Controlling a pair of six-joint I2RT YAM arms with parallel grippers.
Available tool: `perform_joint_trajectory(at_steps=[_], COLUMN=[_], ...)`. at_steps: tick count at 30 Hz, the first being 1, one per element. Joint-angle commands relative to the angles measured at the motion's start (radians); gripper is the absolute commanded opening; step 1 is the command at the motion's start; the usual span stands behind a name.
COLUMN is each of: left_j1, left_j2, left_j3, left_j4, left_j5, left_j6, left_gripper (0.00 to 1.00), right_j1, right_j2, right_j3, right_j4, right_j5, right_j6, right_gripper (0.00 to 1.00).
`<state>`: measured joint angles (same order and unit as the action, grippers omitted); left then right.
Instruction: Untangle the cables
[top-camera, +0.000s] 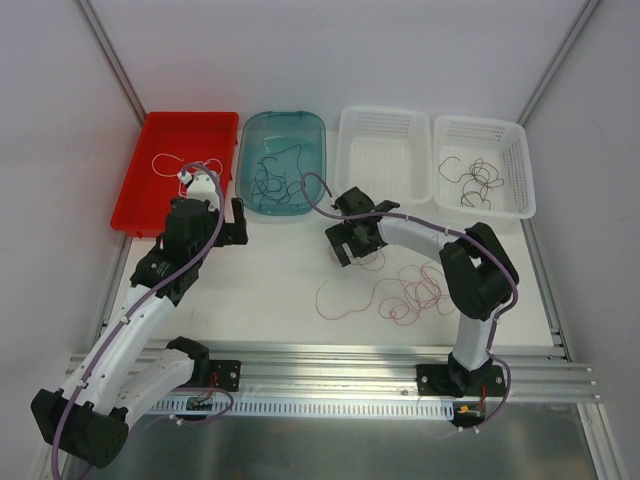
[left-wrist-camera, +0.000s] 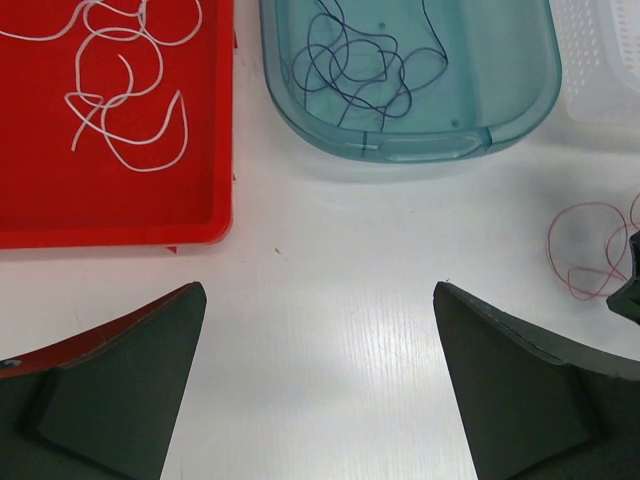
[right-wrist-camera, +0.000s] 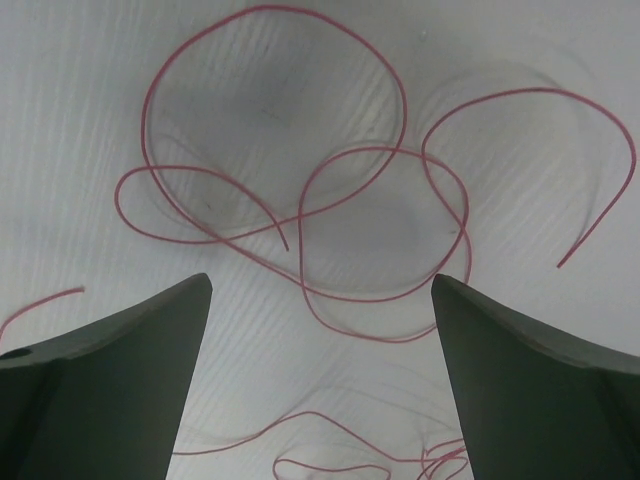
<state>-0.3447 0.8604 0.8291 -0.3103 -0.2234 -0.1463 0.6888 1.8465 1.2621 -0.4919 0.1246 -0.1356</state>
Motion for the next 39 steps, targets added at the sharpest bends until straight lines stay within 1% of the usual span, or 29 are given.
perform_joint_trajectory(at_steps=[1, 7, 10, 12, 14, 15, 17, 18, 20, 21, 23, 24, 25, 26, 30, 31, 33, 38, 39], left_j1=[0.012, 0.012, 0.012, 0.012, 0.012, 0.012, 0.012, 0.012, 0.012, 0.012, 0.012, 0.012, 0.012, 0.012, 0.012, 0.012, 0.012, 0.012, 0.012], left_j2=[-0.020, -0.026, -0.020, -0.017, -0.017, -0.015, -0.012, -0.014, -0.014, -0.014, -0.009, -0.009, -0.005, -0.001, 0.003, 0.003, 0.003, 0.009, 0.009], left_j3=[-0.004, -0.012, -0.015, -0.015, -0.015, -0.015, -0.015, -0.016, -0.016, -0.016, -0.018, -0.018, -0.018, -0.018, -0.019, -0.019, -0.019, -0.019, -0.019], left_j4=[0.059, 0.063, 0.071, 0.073, 0.076, 0.077, 0.077, 0.079, 0.079, 0.082, 0.080, 0.082, 0.082, 0.082, 0.082, 0.083, 0.085, 0.083, 0.083], left_j5=[-0.066, -0.088, -0.106, -0.111, -0.100, -0.090, -0.090, -0.091, -0.093, -0.093, -0.088, -0.085, -0.083, -0.083, -0.087, -0.087, -0.087, -0.085, -0.086], left_j6=[0.004, 0.005, 0.011, 0.013, 0.013, 0.011, 0.013, 0.013, 0.016, 0.014, 0.014, 0.014, 0.014, 0.013, 0.014, 0.014, 0.016, 0.011, 0.013], left_gripper=[0.99, 0.99, 0.99, 0.99, 0.99, 0.99, 0.99, 0.99, 0.99, 0.99, 0.99, 0.99, 0.99, 0.99, 0.99, 0.99, 0.99, 0.99, 0.99], right_j1=[-0.003, -0.011, -0.024, -0.029, -0.031, -0.031, -0.031, -0.031, -0.028, -0.025, -0.018, -0.006, 0.000, 0.008, 0.028, 0.029, 0.028, 0.031, 0.031], right_j2=[0.042, 0.114, 0.138, 0.146, 0.151, 0.151, 0.146, 0.143, 0.135, 0.125, 0.109, 0.082, 0.068, 0.048, -0.062, -0.119, -0.174, -0.321, -0.335], right_j3=[0.077, 0.100, 0.099, 0.088, 0.077, 0.059, 0.036, 0.008, -0.021, -0.035, -0.069, -0.078, -0.092, -0.095, -0.083, -0.076, -0.038, 0.106, 0.167], right_j4=[0.004, 0.006, 0.004, 0.000, -0.001, 0.006, 0.018, 0.032, 0.047, 0.059, 0.064, 0.070, 0.067, 0.064, 0.017, 0.007, -0.026, -0.103, -0.125], right_j5=[0.050, 0.049, 0.006, -0.031, -0.080, -0.098, -0.115, -0.147, -0.146, -0.145, -0.137, -0.134, -0.132, -0.094, -0.060, -0.053, -0.028, 0.036, 0.047], right_j6=[-0.064, -0.091, -0.085, -0.078, -0.070, -0.059, -0.044, -0.036, -0.013, -0.009, 0.001, 0.001, -0.005, -0.009, -0.030, -0.035, -0.047, -0.087, -0.107], right_gripper=[0.97, 0.97, 0.97, 0.99, 0.93, 0.86, 0.74, 0.58, 0.42, 0.28, 0.17, 0.08, 0.03, 0.01, 0.01, 0.01, 0.01, 0.01, 0.01])
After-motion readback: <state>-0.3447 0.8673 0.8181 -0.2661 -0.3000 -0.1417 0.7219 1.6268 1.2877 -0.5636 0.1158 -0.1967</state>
